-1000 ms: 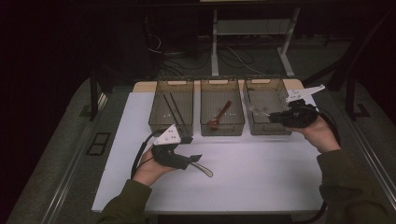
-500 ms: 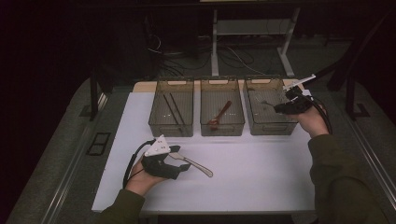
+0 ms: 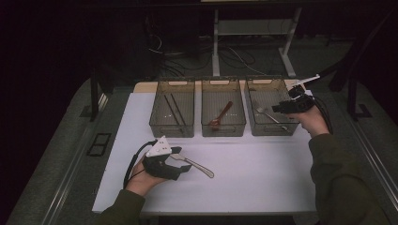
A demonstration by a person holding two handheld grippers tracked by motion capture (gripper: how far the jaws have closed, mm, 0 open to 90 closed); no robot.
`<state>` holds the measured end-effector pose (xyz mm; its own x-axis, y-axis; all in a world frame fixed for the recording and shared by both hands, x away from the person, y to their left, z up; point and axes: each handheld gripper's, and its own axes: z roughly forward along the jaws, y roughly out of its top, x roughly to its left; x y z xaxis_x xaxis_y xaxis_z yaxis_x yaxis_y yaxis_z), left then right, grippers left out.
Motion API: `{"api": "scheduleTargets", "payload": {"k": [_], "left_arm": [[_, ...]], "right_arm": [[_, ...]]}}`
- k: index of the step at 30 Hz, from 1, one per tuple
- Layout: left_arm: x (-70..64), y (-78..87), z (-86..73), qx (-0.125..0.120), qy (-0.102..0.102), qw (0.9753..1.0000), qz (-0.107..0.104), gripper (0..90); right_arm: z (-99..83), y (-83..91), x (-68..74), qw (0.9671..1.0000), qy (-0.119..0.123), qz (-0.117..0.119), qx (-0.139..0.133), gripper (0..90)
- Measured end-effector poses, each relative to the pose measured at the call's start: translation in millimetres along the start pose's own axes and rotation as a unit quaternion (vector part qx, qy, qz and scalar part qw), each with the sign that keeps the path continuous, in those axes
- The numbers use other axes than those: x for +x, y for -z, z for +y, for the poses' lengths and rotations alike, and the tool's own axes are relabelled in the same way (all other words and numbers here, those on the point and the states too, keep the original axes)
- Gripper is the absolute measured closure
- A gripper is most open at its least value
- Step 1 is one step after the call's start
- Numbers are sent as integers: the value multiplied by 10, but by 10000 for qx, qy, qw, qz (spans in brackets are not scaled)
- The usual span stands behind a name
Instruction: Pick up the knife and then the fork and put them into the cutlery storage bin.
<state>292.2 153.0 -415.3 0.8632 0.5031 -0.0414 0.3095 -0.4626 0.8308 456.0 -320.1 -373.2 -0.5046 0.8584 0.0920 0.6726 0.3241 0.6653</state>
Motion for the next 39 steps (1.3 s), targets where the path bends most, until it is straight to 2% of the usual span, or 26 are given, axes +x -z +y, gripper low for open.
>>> {"api": "scheduleTargets", "payload": {"k": [2,5,7,11,15,17,20,23,26,27,28,30,31,33,35,36,37,38,39], "left_arm": [[11,7,4,-14,-8,10000,-30,274],[36,9,13,37,-46,10000,-18,337],[64,8,23,136,-130,9998,27,424],[154,-22,40,399,-228,9988,148,632],[289,-54,57,727,-277,9965,317,833],[360,-77,63,861,-271,9952,390,888],[463,-141,62,1092,-244,9918,615,889],[579,-229,36,1392,-244,9866,817,889],[669,-320,-11,1632,-205,9826,866,889],[687,-336,-21,1646,-193,9825,849,889],[704,-335,-20,1615,-130,9835,806,889],[705,-326,-12,1691,-142,9824,779,889],[699,-329,-17,1653,-112,9831,772,890],[701,-304,-9,1758,-155,9818,702,890],[687,-280,-15,1805,-120,9813,652,890],[666,-268,-23,1817,-40,9813,637,890],[664,-249,-19,1883,-114,9802,596,890],[640,-239,-30,1882,-70,9803,603,890],[636,-220,-26,1953,-149,9789,578,890]], "right_arm": [[-12,81,23,9998,-50,154,-110,459],[-53,194,100,9992,65,252,-315,400],[-84,274,168,9980,89,445,-434,365],[-171,420,335,9944,317,772,-652,314],[-305,527,524,9899,557,972,-863,300],[-383,558,619,9879,671,1081,-884,300],[-516,585,758,9850,778,1240,-908,295],[-683,584,884,9820,915,1368,-924,285],[-862,583,983,9798,936,1485,-954,280],[-914,589,1012,9791,903,1565,-932,277],[-967,594,1038,9787,896,1589,-943,274],[-1086,603,1085,9782,901,1576,-1003,258],[-1144,604,1105,9786,917,1545,-1008,249],[-1262,597,1137,9798,960,1401,-1058,234],[-1366,590,1155,9813,990,1244,-1089,211],[-1411,585,1155,9822,966,1189,-1085,206],[-1449,580,1149,9832,926,1166,-1060,197],[-1484,577,1139,9839,896,1128,-1061,195],[-1515,573,1126,9846,852,1102,-1061,194]]}}
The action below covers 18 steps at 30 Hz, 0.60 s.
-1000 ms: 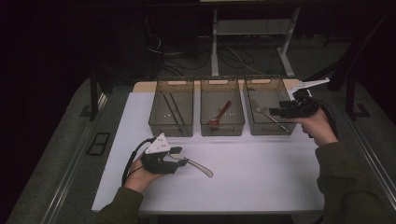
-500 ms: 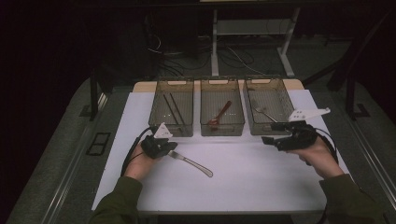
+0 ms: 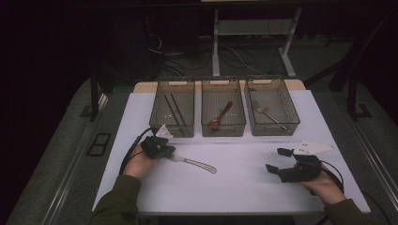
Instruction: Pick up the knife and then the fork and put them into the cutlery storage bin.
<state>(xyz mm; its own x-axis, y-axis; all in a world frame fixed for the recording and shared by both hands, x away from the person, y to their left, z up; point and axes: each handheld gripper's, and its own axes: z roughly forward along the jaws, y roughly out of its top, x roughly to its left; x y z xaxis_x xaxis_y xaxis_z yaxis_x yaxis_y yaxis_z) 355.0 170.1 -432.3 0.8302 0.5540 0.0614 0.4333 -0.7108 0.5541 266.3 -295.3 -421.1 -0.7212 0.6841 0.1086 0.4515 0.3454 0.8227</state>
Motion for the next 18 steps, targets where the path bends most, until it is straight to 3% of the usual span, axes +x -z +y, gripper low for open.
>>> {"api": "scheduleTargets", "payload": {"k": [6,10,14,18], "left_arm": [[-105,79,-72,111,-87,9998,-149,890],[-155,113,-111,101,-139,9994,-285,890],[-179,163,-59,-380,-2,9985,-399,835],[-279,173,61,-975,-133,9918,-810,709]], "right_arm": [[-83,4,-41,9999,-64,-135,16,194],[-82,-1,-36,10000,-20,-98,8,191],[-80,-9,-41,10000,-11,-76,4,191],[-79,-4,-52,10000,-37,-52,-26,191]]}}
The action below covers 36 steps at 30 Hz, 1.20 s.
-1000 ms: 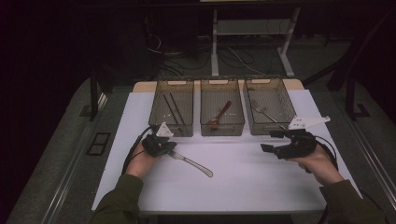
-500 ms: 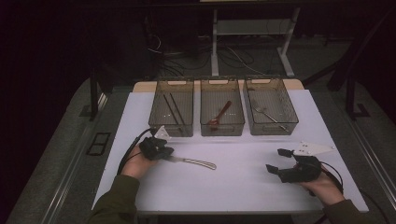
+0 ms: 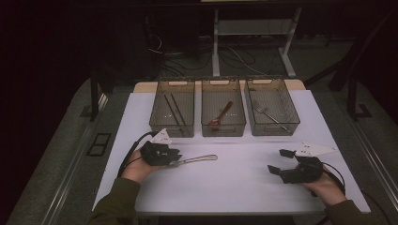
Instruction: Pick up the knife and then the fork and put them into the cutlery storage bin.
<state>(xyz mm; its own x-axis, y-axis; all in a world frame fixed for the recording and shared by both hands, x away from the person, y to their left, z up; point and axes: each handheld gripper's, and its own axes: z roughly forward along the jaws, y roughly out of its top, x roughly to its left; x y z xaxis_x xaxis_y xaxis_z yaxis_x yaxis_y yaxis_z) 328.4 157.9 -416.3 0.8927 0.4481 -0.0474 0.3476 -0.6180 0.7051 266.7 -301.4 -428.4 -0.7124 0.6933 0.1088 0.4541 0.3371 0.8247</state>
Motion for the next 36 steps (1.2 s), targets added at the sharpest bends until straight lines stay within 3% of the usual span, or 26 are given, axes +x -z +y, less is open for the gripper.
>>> {"api": "scheduleTargets", "payload": {"k": [2,5,11,18,21,28,32,36], "left_arm": [[-44,-79,51,-21,-148,9999,-42,679],[-55,-219,64,215,-336,9992,20,679],[-10,-378,11,341,-374,9985,-188,701],[12,-387,-13,296,-541,9976,-323,771],[20,-392,-18,235,-503,9977,-383,791],[-4,-386,1,271,-573,9974,-329,794],[-18,-340,33,197,-564,9975,-389,794],[-54,-296,83,153,-651,9968,-448,795]], "right_arm": [[1,0,-8,10000,-14,1,-15,191],[1,4,-9,10000,-5,19,-21,191],[-5,6,-14,10000,4,44,-13,191],[-4,4,-15,10000,14,69,-20,191],[-3,3,-11,9999,9,106,-19,191],[22,-45,-52,9978,-171,563,295,148],[50,-76,-46,9973,-90,683,262,134],[126,-99,22,9953,235,824,444,140]]}}
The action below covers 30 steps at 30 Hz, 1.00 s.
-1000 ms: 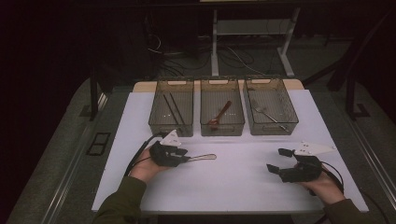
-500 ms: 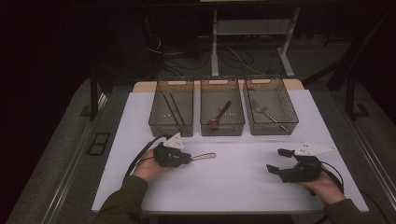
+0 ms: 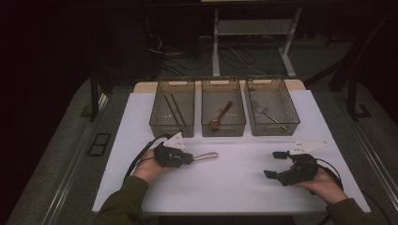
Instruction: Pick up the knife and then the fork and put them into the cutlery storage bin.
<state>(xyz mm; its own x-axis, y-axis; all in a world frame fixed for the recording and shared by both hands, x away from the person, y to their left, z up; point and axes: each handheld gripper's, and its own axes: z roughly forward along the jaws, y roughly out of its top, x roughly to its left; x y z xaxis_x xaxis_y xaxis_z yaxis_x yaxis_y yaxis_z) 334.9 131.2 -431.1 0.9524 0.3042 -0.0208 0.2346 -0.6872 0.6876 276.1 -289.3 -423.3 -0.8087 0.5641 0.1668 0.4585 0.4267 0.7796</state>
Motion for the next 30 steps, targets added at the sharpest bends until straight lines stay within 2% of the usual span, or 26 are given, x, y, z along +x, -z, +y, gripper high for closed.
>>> {"api": "scheduleTargets", "payload": {"k": [4,6,9,13,14,15,18,20,25,27,29,30], "left_arm": [[-62,8,77,-21,-95,9999,-111,794],[-108,1,135,-45,-149,9996,-221,794],[-189,-32,232,-64,-291,9988,-390,794],[-322,-103,374,-10,-570,9968,-563,794],[-369,-131,406,-61,-571,9965,-603,794],[-409,-161,438,-112,-559,9963,-636,794],[-482,-224,538,-75,-810,9940,-727,794],[-525,-257,594,-43,-918,9926,-794,794],[-621,-305,713,9,-1159,9896,-854,794],[-647,-311,750,33,-1269,9879,-889,794],[-688,-319,771,40,-1227,9880,-939,794],[-699,-318,783,73,-1269,9875,-928,794]], "right_arm": [[101,-24,83,9991,326,224,183,133],[179,-36,119,9978,487,309,325,135],[299,-74,173,9957,703,456,400,141],[442,-156,259,9924,937,635,476,201],[475,-187,279,9911,1008,704,518,217],[506,-218,297,9892,1115,754,581,228],[585,-338,370,9846,1354,864,693,250],[633,-419,411,9781,1667,933,832,297],[709,-624,536,9649,2097,1060,1173,402],[729,-696,582,9620,2139,1099,1292,455],[739,-768,605,9580,2233,1117,1412,508],[738,-801,623,9580,2183,1144,1464,540]]}}
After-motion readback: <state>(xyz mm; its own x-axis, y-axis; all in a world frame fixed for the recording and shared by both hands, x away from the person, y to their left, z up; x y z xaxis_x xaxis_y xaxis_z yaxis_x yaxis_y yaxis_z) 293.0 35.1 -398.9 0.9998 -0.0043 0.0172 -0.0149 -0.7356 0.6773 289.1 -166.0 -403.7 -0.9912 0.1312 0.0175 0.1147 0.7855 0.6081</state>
